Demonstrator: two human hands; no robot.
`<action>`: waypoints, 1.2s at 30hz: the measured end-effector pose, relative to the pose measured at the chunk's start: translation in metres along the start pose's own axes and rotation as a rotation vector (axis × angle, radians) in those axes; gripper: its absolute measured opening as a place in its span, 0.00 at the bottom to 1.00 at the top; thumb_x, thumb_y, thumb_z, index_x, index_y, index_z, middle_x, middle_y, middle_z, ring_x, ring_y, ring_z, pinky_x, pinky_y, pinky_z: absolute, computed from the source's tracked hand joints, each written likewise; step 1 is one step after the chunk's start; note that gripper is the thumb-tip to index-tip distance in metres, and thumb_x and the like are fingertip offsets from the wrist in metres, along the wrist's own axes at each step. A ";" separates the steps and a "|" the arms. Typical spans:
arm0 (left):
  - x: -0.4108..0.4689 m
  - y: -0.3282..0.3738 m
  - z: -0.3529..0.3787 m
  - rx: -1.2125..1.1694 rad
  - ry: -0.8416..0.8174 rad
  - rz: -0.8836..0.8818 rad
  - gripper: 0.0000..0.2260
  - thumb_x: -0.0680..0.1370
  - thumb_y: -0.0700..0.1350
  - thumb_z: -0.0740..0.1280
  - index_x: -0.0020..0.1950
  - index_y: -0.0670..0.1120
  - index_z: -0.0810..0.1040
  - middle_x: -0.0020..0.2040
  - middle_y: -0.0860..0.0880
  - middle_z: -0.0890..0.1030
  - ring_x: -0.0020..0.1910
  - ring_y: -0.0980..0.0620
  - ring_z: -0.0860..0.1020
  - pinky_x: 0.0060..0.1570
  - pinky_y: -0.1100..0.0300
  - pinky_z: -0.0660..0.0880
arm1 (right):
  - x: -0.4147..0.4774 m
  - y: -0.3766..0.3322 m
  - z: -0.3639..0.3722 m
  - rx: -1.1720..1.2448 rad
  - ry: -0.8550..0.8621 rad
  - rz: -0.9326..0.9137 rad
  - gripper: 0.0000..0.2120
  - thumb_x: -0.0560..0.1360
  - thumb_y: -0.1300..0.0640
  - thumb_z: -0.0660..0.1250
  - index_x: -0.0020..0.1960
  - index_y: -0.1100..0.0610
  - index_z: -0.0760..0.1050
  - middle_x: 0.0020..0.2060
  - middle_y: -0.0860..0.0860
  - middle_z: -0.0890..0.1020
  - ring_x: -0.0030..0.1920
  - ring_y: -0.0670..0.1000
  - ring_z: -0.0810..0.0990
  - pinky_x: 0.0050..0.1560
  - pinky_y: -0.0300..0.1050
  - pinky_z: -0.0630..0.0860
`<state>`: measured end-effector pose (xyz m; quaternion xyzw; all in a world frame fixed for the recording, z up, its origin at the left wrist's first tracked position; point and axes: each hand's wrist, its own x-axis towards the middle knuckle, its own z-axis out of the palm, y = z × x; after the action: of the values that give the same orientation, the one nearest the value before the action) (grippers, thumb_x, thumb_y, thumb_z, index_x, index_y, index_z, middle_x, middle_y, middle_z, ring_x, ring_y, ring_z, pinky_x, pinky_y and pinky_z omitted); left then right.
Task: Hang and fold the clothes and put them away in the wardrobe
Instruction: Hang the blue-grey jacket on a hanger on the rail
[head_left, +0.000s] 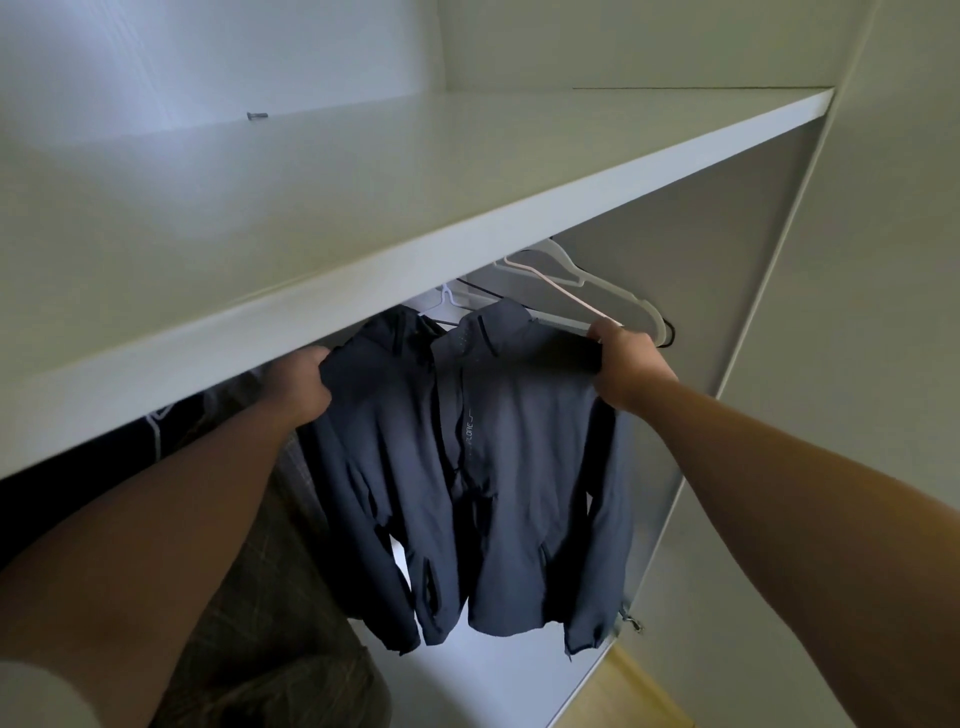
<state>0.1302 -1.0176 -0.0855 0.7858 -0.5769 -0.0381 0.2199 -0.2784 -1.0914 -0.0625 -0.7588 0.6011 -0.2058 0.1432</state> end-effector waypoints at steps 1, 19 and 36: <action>-0.002 -0.001 0.000 0.014 0.002 -0.004 0.09 0.74 0.30 0.65 0.38 0.42 0.72 0.36 0.45 0.76 0.43 0.44 0.76 0.38 0.57 0.68 | -0.001 0.000 0.000 -0.031 -0.020 -0.007 0.21 0.70 0.70 0.64 0.61 0.57 0.73 0.44 0.56 0.76 0.49 0.61 0.78 0.45 0.49 0.76; 0.003 -0.009 0.004 0.301 0.027 -0.042 0.13 0.77 0.35 0.64 0.37 0.46 0.65 0.43 0.39 0.77 0.47 0.36 0.78 0.41 0.53 0.69 | -0.005 0.005 0.001 -0.188 -0.131 -0.032 0.22 0.71 0.67 0.65 0.65 0.57 0.72 0.59 0.62 0.77 0.60 0.64 0.77 0.58 0.52 0.78; -0.006 -0.014 0.005 0.373 0.035 -0.121 0.03 0.81 0.38 0.59 0.48 0.43 0.68 0.50 0.37 0.76 0.46 0.38 0.76 0.42 0.49 0.72 | -0.020 0.008 0.005 -0.276 -0.142 0.164 0.22 0.71 0.64 0.70 0.65 0.57 0.76 0.58 0.59 0.81 0.57 0.63 0.82 0.51 0.52 0.79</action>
<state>0.1388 -1.0106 -0.0967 0.8468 -0.5215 0.0701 0.0778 -0.2867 -1.0739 -0.0733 -0.7323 0.6719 -0.0549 0.0958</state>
